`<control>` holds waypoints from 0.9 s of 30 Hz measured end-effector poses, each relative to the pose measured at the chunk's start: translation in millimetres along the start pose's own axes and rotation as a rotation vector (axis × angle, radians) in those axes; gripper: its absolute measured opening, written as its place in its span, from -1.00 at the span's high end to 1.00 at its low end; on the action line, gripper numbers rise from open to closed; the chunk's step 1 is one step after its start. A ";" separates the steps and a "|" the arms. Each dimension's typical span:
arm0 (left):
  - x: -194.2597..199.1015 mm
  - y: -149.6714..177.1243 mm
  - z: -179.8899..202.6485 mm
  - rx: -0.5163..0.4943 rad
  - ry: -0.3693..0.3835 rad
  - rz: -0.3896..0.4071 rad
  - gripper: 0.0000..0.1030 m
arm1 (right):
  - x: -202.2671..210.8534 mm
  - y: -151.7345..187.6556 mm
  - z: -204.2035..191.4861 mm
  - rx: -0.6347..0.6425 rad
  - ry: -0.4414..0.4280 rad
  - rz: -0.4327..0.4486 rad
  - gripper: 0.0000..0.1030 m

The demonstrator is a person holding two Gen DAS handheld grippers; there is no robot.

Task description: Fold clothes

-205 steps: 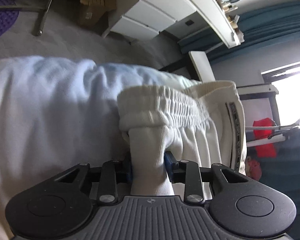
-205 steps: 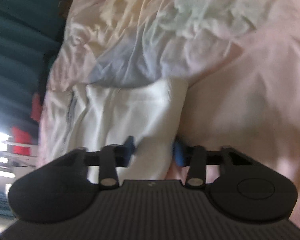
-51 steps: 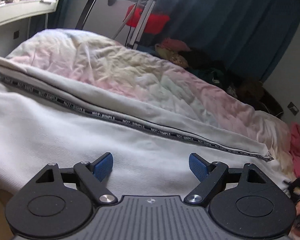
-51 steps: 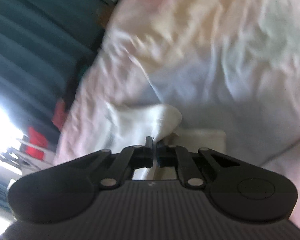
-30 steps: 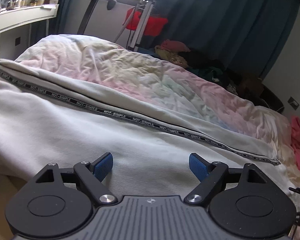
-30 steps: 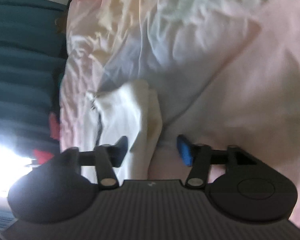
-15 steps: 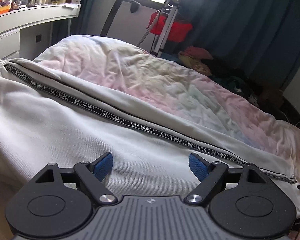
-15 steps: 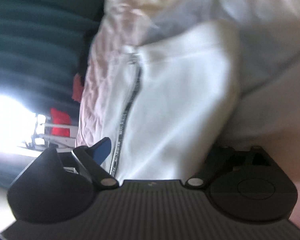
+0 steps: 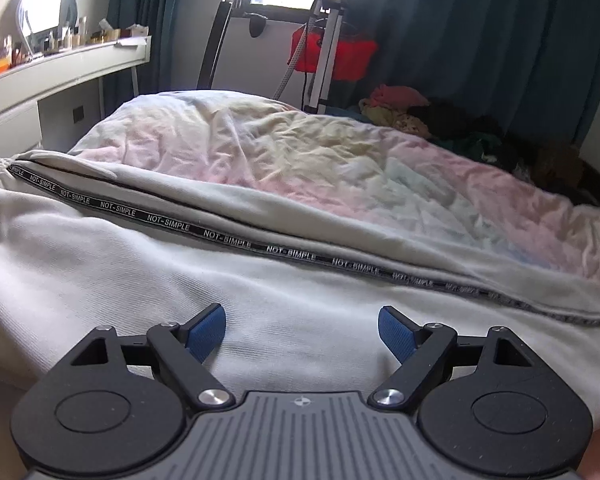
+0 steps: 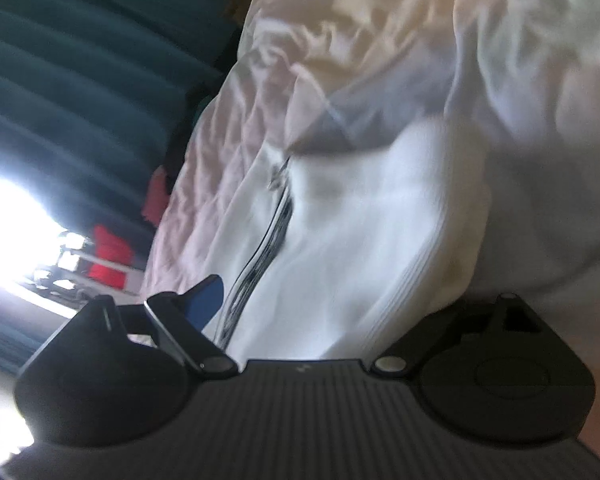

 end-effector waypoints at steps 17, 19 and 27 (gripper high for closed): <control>-8.9 25.3 7.9 -0.150 -0.028 -0.041 -0.81 | -13.1 -34.5 14.3 0.002 0.063 0.090 -0.24; -9.5 25.3 8.1 -0.150 -0.028 -0.043 -0.81 | -11.8 -36.5 14.6 0.022 0.080 0.101 0.18; -12.4 24.0 9.0 -0.146 -0.029 -0.050 -0.84 | 16.5 -39.7 -43.1 0.334 0.082 0.254 0.67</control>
Point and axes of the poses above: each gripper's, at about its wrist camera, not at the fingertips, and x roughly against the way its jaws point, z to its right, y to its underside, the point moved 10 cm from there along -x, roughly the way its jaws point, and after that the axes turned 9 degrees about z, right-handed, at the moved point
